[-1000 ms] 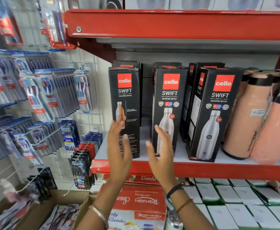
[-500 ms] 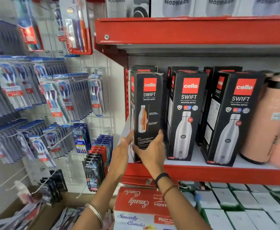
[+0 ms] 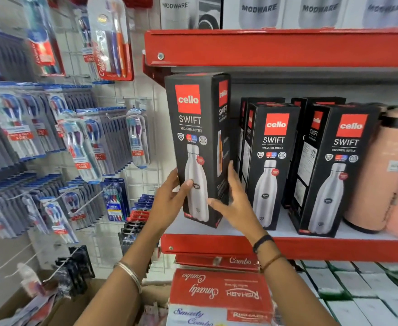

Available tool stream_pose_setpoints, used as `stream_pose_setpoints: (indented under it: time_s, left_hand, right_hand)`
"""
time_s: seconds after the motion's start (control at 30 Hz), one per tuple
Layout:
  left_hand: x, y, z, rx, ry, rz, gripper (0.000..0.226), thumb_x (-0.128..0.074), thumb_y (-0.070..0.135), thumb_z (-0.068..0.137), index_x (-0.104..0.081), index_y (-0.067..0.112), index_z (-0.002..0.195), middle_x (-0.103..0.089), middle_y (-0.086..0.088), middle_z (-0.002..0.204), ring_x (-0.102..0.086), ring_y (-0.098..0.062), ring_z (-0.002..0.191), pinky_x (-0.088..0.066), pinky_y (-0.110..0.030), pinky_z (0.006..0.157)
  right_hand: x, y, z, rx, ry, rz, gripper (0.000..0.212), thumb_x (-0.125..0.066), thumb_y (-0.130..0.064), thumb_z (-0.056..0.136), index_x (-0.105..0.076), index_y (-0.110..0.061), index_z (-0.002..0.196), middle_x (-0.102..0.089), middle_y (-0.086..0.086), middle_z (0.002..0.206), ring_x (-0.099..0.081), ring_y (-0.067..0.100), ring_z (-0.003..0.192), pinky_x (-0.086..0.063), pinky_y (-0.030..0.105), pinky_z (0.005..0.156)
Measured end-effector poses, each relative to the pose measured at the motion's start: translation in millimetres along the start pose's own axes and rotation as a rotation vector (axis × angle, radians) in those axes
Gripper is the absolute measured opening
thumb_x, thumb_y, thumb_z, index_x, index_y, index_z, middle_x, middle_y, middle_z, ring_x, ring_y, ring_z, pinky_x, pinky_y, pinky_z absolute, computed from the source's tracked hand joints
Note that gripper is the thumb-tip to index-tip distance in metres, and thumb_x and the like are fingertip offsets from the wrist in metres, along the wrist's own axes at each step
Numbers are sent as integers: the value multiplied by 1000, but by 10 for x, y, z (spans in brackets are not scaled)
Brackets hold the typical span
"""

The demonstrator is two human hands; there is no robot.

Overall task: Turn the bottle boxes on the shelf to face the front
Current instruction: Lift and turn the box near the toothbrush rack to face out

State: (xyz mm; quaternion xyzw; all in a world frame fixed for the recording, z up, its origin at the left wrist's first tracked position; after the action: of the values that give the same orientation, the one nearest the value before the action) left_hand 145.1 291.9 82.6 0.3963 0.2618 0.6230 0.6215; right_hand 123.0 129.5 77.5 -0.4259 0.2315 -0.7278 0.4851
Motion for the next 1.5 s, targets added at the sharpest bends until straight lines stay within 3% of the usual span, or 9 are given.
stream_pose_setpoints:
  time_s: [0.3, 0.47, 0.7, 0.83, 1.0, 1.1, 1.27, 1.4, 1.5]
  left_hand:
    - [-73, -350, -21, 75, 108, 55, 47, -50, 30, 97, -38, 35, 142, -68, -5, 121, -67, -12, 107, -60, -45, 82]
    - [-145, -312, -80, 51, 86, 129, 45, -48, 27, 97, -32, 55, 129, -59, 4, 134, -59, -7, 118, -53, -15, 79]
    - [-158, -439, -135, 123, 70, 86, 42, -42, 65, 87, -30, 70, 127, -50, -2, 146, -48, -20, 133, -45, -53, 106]
    - [-191, -541, -273, 197, 58, -15, 47, -29, 82, 77, -27, 75, 124, -35, 5, 156, -39, -23, 140, -37, -50, 112]
    - [-269, -543, -367, 207, 34, 0, 51, -21, 87, 75, -25, 76, 124, -36, 5, 156, -34, -20, 144, -29, -53, 117]
    - [-269, -472, -443, 214, 26, -1, 46, -20, 89, 72, -25, 81, 117, -34, 1, 157, -39, -18, 140, -29, -52, 117]
    - [-266, -279, -620, 178, 29, 4, 37, -20, 86, 75, -27, 84, 110, -39, 5, 151, -37, -20, 142, -30, -48, 117]
    - [-231, -175, -695, 179, 63, 168, 30, -11, 73, 86, -22, 80, 113, -56, 4, 121, -55, -5, 105, -43, -36, 103]
    - [-263, -117, -718, 200, 56, 175, 46, -13, 65, 90, -22, 60, 135, -50, 6, 132, -53, -14, 119, -38, -44, 111]
  right_hand:
    - [-65, 227, 16, -27, -39, -20, 71, -48, -19, 94, -7, -38, 149, -18, -12, 158, -19, 9, 147, -23, 46, 120]
    - [-102, 441, -43, -104, 13, -18, 71, -52, -10, 94, -14, -28, 151, -35, 3, 155, -40, 20, 139, -32, 47, 116]
    - [-45, 504, -113, -157, 121, 39, 52, -51, -21, 96, -34, -20, 145, -47, -7, 135, -45, 3, 123, -36, 7, 100]
    - [-35, 695, -277, -241, 221, 212, 24, -39, -46, 96, -50, -51, 116, -57, -5, 132, -55, 14, 124, -47, 39, 105]
    - [-103, 613, -379, -308, 210, 366, 60, -35, -58, 87, -50, -23, 134, -49, 8, 145, -50, 19, 127, -43, 30, 102]
    - [-73, 578, -430, -304, 212, 372, 54, -32, -44, 97, -48, -11, 137, -49, 10, 144, -51, 24, 129, -44, 30, 102]
    - [-26, 491, -586, -282, 210, 345, 53, -33, -45, 96, -52, -12, 133, -54, 10, 139, -54, 16, 118, -47, 27, 96]
    - [1, 407, -679, -258, 214, 308, 65, -33, -59, 87, -55, -16, 130, -58, 12, 136, -58, 24, 121, -48, 38, 102]
    - [-6, 398, -699, -253, 174, 290, 54, -33, -54, 93, -53, -24, 132, -55, 12, 138, -57, 25, 123, -45, 39, 107]
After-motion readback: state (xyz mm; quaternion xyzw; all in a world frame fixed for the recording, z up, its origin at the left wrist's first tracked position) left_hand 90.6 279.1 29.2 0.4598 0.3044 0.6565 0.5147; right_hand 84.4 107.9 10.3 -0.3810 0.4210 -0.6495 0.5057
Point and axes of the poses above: each hand's wrist, its own z-axis towards the middle knuckle, its own x-axis out of the back of the hand, y = z × x, the point moved 8 cm from there along z, towards the middle knuckle
